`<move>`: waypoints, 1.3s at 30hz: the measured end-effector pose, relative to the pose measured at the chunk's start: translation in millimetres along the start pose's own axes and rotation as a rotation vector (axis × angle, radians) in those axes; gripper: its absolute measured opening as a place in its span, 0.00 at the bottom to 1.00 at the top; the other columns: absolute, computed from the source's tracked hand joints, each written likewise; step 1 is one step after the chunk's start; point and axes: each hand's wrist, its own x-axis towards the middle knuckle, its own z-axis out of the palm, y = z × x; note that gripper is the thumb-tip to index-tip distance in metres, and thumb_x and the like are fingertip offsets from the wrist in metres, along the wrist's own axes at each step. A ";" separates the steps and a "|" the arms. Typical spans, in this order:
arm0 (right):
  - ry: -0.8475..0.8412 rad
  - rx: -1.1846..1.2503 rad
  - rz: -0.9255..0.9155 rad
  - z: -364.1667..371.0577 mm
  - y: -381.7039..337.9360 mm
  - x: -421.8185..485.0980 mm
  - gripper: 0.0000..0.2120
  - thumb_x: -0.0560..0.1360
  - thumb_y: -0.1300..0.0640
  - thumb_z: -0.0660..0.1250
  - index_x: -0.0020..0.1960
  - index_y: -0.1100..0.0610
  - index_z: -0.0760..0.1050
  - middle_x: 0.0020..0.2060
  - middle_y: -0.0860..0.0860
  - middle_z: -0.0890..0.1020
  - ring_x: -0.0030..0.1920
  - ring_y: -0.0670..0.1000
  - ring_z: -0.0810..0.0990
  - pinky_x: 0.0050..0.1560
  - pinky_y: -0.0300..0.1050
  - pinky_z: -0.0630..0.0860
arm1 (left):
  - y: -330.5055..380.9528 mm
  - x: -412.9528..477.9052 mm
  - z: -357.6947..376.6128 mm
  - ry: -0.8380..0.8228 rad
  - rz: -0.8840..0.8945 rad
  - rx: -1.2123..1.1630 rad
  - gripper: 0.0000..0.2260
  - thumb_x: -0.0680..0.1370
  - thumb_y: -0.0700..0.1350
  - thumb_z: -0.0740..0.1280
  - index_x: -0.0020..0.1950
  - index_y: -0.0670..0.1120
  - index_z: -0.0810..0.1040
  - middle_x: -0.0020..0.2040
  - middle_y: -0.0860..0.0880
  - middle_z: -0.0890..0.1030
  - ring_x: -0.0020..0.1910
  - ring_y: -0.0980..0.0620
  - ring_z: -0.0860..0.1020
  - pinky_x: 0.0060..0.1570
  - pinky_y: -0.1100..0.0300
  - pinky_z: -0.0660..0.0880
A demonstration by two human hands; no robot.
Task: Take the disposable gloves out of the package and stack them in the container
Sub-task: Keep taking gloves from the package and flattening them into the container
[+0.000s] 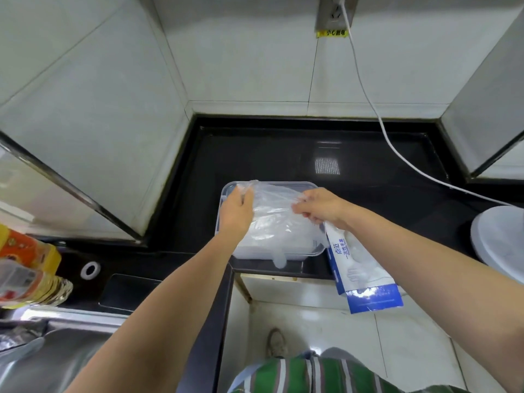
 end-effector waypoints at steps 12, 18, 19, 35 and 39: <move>0.686 -0.190 -0.576 20.6 -17.5 21.8 0.09 0.72 0.62 0.66 0.49 0.53 0.79 0.49 0.47 0.76 0.48 0.47 0.74 0.53 0.41 0.68 | -13.4 1.4 10.9 0.013 0.043 0.578 0.16 0.84 0.43 0.53 0.70 0.38 0.65 0.38 0.46 0.77 0.34 0.52 0.74 0.29 0.61 0.67; 0.082 -0.500 -0.226 60.6 11.9 46.3 0.18 0.76 0.63 0.68 0.65 0.54 0.75 0.56 0.54 0.75 0.49 0.53 0.78 0.59 0.48 0.75 | -17.8 12.8 18.3 -0.052 0.007 0.724 0.18 0.83 0.40 0.55 0.73 0.40 0.61 0.55 0.42 0.80 0.49 0.44 0.80 0.38 0.57 0.72; 0.066 -0.529 -0.163 65.1 17.8 49.0 0.20 0.77 0.61 0.69 0.68 0.52 0.72 0.60 0.55 0.74 0.53 0.54 0.78 0.61 0.46 0.74 | -20.1 14.4 18.8 -0.069 0.004 0.733 0.20 0.83 0.40 0.57 0.74 0.41 0.60 0.55 0.42 0.80 0.48 0.45 0.80 0.38 0.59 0.72; -0.126 -0.028 0.307 69.1 41.5 74.7 0.27 0.79 0.63 0.63 0.74 0.49 0.61 0.60 0.59 0.77 0.48 0.54 0.80 0.48 0.43 0.81 | -58.5 37.0 40.2 -0.593 -0.175 0.830 0.44 0.74 0.47 0.73 0.78 0.50 0.44 0.75 0.39 0.52 0.64 0.41 0.71 0.49 0.58 0.70; 0.114 -0.186 0.250 65.6 51.1 81.9 0.24 0.80 0.58 0.63 0.74 0.51 0.62 0.64 0.58 0.73 0.60 0.58 0.76 0.59 0.51 0.79 | -74.1 39.3 40.8 -0.631 -0.181 0.846 0.46 0.75 0.49 0.71 0.77 0.56 0.37 0.78 0.41 0.42 0.66 0.39 0.69 0.61 0.51 0.74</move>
